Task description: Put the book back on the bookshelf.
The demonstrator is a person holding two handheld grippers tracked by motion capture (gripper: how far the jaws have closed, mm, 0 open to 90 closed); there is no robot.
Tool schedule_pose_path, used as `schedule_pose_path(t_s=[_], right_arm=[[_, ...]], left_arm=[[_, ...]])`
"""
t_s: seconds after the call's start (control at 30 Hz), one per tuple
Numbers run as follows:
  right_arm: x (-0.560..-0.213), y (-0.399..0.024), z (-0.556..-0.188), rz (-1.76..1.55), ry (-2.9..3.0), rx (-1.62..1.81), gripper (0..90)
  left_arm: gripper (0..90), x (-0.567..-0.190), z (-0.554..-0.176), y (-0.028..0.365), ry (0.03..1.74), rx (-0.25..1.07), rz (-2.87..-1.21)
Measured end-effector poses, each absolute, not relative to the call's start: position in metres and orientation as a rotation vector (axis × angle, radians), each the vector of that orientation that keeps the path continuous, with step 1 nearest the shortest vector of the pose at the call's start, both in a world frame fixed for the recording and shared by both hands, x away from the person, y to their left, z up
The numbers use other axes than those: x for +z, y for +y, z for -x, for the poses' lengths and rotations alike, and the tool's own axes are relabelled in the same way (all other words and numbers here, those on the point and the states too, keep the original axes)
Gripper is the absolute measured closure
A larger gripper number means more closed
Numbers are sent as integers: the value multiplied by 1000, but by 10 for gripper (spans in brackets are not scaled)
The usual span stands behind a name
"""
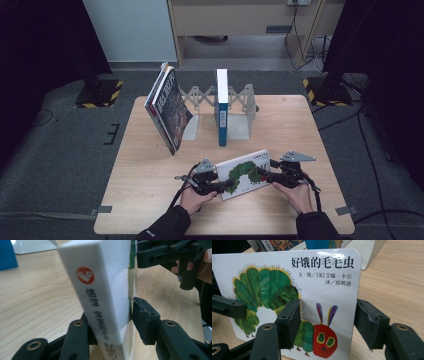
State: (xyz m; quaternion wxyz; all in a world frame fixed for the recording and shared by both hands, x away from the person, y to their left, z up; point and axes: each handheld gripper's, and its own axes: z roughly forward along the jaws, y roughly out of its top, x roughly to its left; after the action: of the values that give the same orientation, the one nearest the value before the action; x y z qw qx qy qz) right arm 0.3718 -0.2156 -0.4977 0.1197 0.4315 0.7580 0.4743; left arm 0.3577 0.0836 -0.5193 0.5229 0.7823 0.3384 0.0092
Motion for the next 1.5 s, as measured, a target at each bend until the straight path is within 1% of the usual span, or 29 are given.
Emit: schedule_pose_path(t_s=[0.07,0.1,0.17,0.2,0.27,0.37,0.4,0.6,0.73,1.03,1.2,1.5], right_arm=[[-498,-216,-372,-1262,2216,1389,385],[-497,-216,-372,-1256,2222,1392,387],[-497,-216,-372,-1254,2223,1394,389],[-497,-216,-371,-1251,2224,1400,390],[-497,-216,-371,-1245,2225,1403,388],[-497,-216,-371,-1244,2227,1408,382],[-497,-216,-371,-1242,2226,1415,377],[-497,-215,-371,-1245,2234,1423,359],[-497,-216,-372,-1246,2248,1412,343],[-496,-220,-373,-1268,2230,1408,314],[-496,-225,-374,-1290,2210,1380,266],[-498,-238,-376,-1358,2174,1294,208]], left_arm=[[593,-521,-358,81,807,12,-1875],[602,-524,-359,78,805,-22,-1882],[606,-524,-359,77,801,-23,-1889],[626,-525,-358,73,796,-46,-1896],[651,-525,-357,72,795,-49,-1898],[670,-524,-357,72,801,-69,-1902],[693,-523,-356,72,806,-89,-1902],[710,-519,-355,72,798,-82,-1917],[737,-514,-354,72,802,-93,-1906],[743,-502,-355,81,855,-64,-1862],[743,-494,-355,85,882,-52,-1853],[743,-484,-355,91,898,-40,-1830]])
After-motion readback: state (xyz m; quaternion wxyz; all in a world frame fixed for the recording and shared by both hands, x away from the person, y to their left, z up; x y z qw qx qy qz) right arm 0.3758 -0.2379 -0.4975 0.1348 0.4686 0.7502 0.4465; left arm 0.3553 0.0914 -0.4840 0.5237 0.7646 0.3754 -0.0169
